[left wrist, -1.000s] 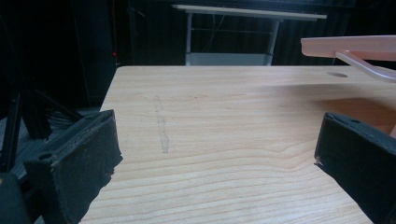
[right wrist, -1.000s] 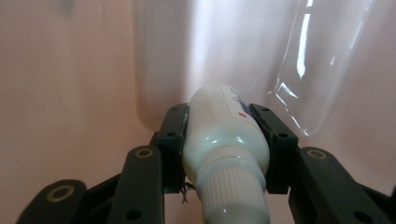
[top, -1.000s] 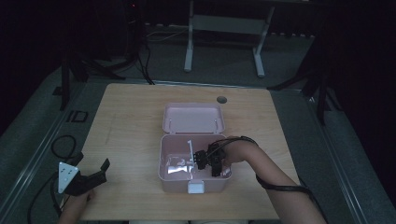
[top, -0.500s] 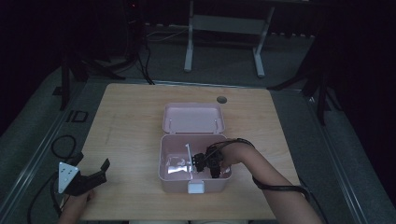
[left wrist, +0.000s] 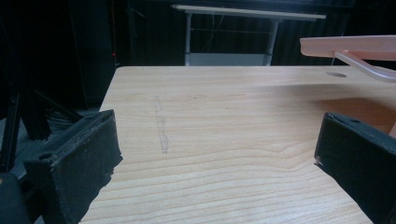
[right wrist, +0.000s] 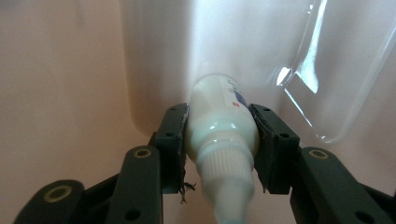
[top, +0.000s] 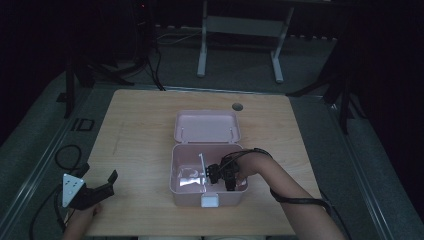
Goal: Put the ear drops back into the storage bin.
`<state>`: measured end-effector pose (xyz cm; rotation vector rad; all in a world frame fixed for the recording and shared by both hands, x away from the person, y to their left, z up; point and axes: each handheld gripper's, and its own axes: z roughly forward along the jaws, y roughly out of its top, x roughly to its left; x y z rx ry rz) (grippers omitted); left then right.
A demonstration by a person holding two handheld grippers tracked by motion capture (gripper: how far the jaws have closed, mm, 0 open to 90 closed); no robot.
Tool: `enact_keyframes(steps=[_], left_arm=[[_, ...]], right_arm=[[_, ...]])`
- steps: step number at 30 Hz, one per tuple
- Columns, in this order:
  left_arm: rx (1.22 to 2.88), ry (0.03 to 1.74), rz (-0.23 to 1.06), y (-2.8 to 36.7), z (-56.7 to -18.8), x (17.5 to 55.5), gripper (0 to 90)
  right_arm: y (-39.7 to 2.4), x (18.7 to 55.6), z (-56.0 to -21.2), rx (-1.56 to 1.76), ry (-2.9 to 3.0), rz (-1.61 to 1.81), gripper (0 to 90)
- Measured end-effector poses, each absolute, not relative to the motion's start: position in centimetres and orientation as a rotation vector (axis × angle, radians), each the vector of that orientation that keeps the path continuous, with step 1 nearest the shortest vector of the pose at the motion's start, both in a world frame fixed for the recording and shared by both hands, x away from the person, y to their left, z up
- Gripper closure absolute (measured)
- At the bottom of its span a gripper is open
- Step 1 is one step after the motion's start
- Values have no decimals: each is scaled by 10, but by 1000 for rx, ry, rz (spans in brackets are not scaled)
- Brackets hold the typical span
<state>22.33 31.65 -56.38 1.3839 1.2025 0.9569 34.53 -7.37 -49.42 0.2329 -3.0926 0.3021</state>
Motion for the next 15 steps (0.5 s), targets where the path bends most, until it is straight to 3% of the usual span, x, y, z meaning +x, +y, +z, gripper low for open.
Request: enact_keyframes(steps=[15], left_arm=[[1384,1205,957,317,-564,223,4]], right_arm=[[-78,347,-455,204,-3149,204,533]])
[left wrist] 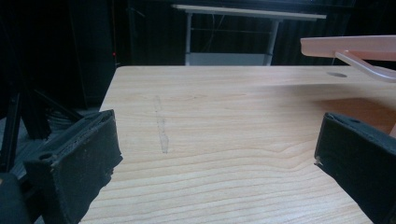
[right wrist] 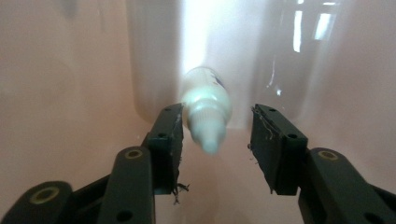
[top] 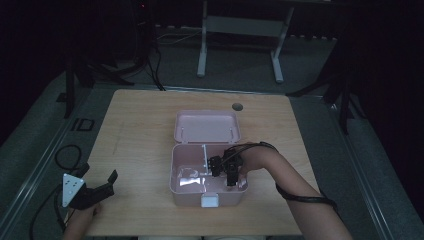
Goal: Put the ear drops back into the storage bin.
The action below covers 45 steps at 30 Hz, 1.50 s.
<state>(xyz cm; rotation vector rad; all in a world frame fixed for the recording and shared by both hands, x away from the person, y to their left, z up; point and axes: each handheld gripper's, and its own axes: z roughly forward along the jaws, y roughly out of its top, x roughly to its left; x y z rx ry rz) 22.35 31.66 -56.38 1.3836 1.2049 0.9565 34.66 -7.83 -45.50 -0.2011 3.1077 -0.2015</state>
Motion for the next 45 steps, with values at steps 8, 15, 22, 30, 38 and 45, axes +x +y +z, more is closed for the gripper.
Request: enact_keyframes(steps=[8,15,22,30,38,45], left_arm=[[1384,1205,957,317,-564,223,4],[1383,1204,957,316,-564,223,4],[1386,1205,957,316,-564,223,4],[1387,1205,959,316,-564,223,4],[1387,1204,960,316,-564,223,4],[1386,1204,961,316,-564,223,4]], right_arm=[[-85,346,-426,-172,3065,-107,482],[-92,344,-401,-128,3043,-3,386],[-108,346,-378,-53,3032,113,220],[-134,350,-371,34,3009,156,140],[-156,356,-378,110,3014,167,151],[-177,360,-391,196,3018,200,154]])
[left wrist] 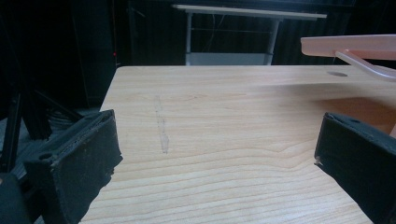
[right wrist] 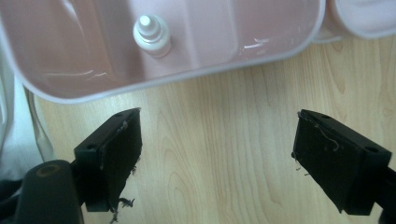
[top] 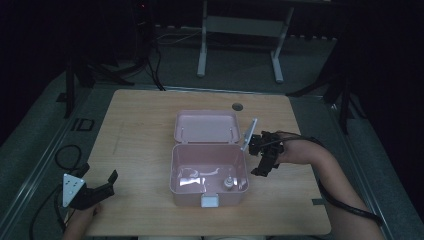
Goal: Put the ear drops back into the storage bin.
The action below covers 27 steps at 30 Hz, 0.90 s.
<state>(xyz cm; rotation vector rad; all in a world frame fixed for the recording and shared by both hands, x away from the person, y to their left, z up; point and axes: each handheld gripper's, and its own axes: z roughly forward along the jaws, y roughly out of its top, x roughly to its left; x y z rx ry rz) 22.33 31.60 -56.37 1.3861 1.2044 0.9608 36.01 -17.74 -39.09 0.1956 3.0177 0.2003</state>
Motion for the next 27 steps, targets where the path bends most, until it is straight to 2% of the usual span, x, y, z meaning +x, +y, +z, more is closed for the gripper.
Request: enact_keyframes(steps=[27], left_arm=[[1388,1204,961,316,-564,223,4]], right_arm=[[-246,365,-479,509,2946,398,174]])
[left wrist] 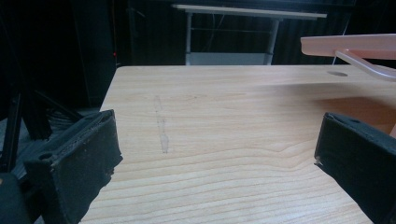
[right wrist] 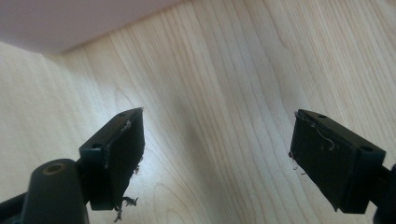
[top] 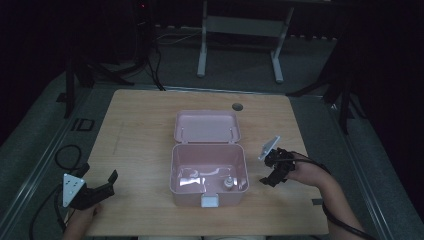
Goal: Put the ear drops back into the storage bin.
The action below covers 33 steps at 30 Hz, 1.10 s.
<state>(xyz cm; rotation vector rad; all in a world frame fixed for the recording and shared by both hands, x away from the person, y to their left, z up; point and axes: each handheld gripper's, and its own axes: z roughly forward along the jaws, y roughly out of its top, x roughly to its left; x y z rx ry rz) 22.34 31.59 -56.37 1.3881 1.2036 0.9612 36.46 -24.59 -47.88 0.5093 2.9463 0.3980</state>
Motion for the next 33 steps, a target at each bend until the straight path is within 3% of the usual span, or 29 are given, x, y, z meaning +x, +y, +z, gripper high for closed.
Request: enact_keyframes(steps=[9,33], left_arm=[[1389,1203,963,316,-564,223,4],[1389,1200,958,316,-564,223,4]], right_arm=[[-278,358,-503,686,2764,702,174],[-332,338,-543,1113,2211,954,136]])
